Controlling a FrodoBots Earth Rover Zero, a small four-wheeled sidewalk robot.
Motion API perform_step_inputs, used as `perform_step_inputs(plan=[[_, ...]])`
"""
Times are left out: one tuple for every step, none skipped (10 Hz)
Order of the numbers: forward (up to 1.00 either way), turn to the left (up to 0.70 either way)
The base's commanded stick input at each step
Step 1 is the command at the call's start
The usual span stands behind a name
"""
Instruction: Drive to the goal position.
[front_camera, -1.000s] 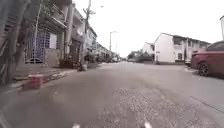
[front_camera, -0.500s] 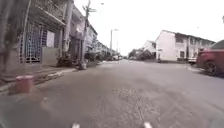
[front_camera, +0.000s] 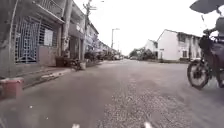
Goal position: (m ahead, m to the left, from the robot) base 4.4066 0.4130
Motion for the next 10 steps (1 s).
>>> perform_step_inputs(plan=[[0.7, 0.08], [0.7, 0.09], [0.7, 0.11], [0.7, 0.13], [0.7, 0.09], [0.7, 0.0], [0.7, 0.0], [0.7, 0.0], [0.7, 0.0], [0.7, 0.0]])
